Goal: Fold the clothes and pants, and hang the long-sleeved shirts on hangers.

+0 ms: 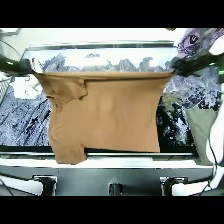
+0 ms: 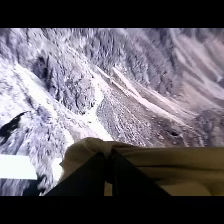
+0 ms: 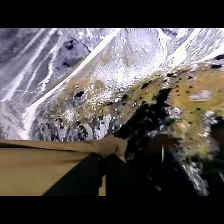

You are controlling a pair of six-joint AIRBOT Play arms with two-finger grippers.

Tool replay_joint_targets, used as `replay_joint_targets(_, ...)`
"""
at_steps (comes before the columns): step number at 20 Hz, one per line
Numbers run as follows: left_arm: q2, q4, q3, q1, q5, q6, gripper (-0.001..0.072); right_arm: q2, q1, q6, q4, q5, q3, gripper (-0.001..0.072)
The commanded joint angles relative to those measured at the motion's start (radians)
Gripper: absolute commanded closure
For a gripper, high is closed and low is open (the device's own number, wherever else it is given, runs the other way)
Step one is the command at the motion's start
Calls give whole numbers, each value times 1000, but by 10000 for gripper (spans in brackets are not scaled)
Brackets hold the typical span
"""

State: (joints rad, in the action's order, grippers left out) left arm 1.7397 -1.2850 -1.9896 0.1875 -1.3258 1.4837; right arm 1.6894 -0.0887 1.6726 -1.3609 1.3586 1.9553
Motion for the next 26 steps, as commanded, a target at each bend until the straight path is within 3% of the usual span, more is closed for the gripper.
replay_joint_targets(1, 208, 12, -45, -29, 122, -11, 694, 155, 1, -5, 52, -140, -11, 686)
replay_joint_targets(4, 233, 14, -49, -29, 250, -11, 694, 172, 1, -3, 52, -227, -10, 686)
replay_joint_targets(6, 231, 14, -49, -29, 268, -27, 693, 171, 1, -4, 66, -224, -6, 686)
replay_joint_targets(9, 232, 14, -41, -28, 203, -47, 693, 173, 1, -1, 68, -159, -7, 686)
replay_joint_targets(16, 233, 9, 45, -27, -95, -44, 693, 235, 1, 17, 66, 131, -29, 686)
replay_joint_targets(26, 267, -50, 112, -27, -122, -26, 692, 352, 1, 19, 69, 249, -30, 685)
